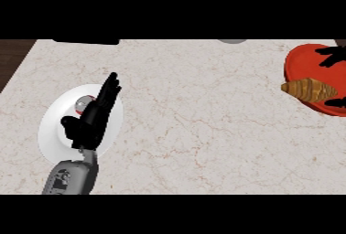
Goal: Pick the croissant from the placemat and place it in the bowl
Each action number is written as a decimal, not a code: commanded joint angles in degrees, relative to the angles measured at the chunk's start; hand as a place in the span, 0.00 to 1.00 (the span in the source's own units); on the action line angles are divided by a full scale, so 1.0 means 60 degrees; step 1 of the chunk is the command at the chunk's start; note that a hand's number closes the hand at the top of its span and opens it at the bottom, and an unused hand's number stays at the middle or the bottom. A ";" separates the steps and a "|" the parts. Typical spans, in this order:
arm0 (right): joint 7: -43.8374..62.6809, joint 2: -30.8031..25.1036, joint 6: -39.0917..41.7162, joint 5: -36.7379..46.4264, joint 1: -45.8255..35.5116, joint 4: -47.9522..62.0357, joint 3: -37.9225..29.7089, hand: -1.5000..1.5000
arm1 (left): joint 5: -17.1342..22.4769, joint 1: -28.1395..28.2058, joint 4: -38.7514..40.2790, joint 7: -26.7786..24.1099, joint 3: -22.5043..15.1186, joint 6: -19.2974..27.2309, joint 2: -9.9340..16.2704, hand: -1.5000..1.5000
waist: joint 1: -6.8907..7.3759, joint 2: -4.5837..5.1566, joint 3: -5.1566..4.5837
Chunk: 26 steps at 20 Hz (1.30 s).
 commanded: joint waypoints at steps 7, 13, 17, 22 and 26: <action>-0.0892 -0.0076 0.1573 -0.1544 -0.0844 0.0971 -0.1439 0.00 | -0.0024 0.0096 -0.0168 0.0105 -0.0175 0.0048 -0.0182 0.50 | -0.0024 -0.0007 0.0011; 0.0142 -0.0958 0.3157 -0.2044 -0.1254 0.1488 -0.1826 0.00 | -0.0148 0.0027 0.0046 -0.0091 -0.0002 0.0151 -0.0056 0.50 | -0.0060 0.0023 0.0005; 0.0225 -0.1297 0.4034 -0.2386 -0.0982 0.1614 -0.2059 0.00 | 0.0038 -0.0037 -0.0100 0.0175 0.0137 0.0009 0.0076 0.50 | -0.0125 -0.0005 0.0020; 0.0359 -0.1436 0.4739 -0.2694 -0.0552 0.1560 -0.2234 0.00 | -0.0007 0.0342 -0.0320 0.0081 -0.0030 0.0031 -0.0019 0.50 | -0.0062 0.0005 0.0051; 0.0479 -0.1432 0.5360 -0.2825 -0.0416 0.1242 -0.2202 0.00 | -0.0006 0.0089 0.0060 -0.0196 0.0027 0.0001 -0.0041 0.50 | -0.0182 0.0070 0.0056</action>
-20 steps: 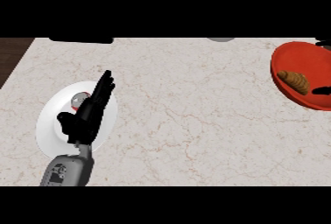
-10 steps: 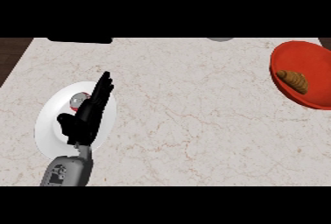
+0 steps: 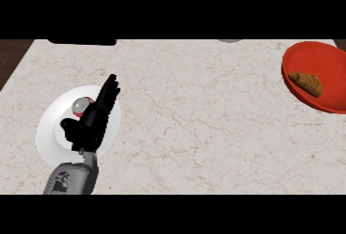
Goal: Pick the croissant from the placemat and place it in the bowl
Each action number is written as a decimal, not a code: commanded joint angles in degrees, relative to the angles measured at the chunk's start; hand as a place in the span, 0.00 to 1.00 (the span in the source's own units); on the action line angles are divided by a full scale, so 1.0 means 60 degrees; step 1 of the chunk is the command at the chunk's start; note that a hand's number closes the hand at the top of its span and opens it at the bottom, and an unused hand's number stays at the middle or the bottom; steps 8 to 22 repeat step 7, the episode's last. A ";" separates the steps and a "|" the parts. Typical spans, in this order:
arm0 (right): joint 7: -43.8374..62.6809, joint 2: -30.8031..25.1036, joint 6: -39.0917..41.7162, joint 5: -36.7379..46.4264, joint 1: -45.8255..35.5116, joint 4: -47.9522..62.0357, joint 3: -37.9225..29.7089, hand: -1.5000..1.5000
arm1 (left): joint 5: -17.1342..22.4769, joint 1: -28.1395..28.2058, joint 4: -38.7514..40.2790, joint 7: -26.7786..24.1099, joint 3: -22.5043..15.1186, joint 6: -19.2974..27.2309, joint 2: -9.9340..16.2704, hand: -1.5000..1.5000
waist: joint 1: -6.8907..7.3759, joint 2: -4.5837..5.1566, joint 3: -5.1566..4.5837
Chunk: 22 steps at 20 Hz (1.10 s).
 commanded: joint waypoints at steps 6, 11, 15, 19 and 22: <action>-0.1436 -0.0314 0.2540 -0.0333 0.0998 -0.0493 0.0000 0.00 | -0.0035 0.0162 -0.0106 -0.0002 -0.0038 0.0055 -0.0040 0.50 | -0.0097 -0.0008 0.0036; -0.1332 -0.0353 0.2557 -0.0399 0.0912 -0.0587 -0.0022 0.00 | 0.0008 -0.0015 -0.0121 0.0082 -0.0002 0.0001 0.0005 0.50 | -0.0084 -0.0010 0.0030; -0.1332 -0.0353 0.2557 -0.0399 0.0912 -0.0587 -0.0022 0.00 | 0.0008 -0.0015 -0.0121 0.0082 -0.0002 0.0001 0.0005 0.50 | -0.0084 -0.0010 0.0030; -0.1332 -0.0353 0.2557 -0.0399 0.0912 -0.0587 -0.0022 0.00 | 0.0008 -0.0015 -0.0121 0.0082 -0.0002 0.0001 0.0005 0.50 | -0.0084 -0.0010 0.0030; -0.1332 -0.0353 0.2557 -0.0399 0.0912 -0.0587 -0.0022 0.00 | 0.0008 -0.0015 -0.0121 0.0082 -0.0002 0.0001 0.0005 0.50 | -0.0084 -0.0010 0.0030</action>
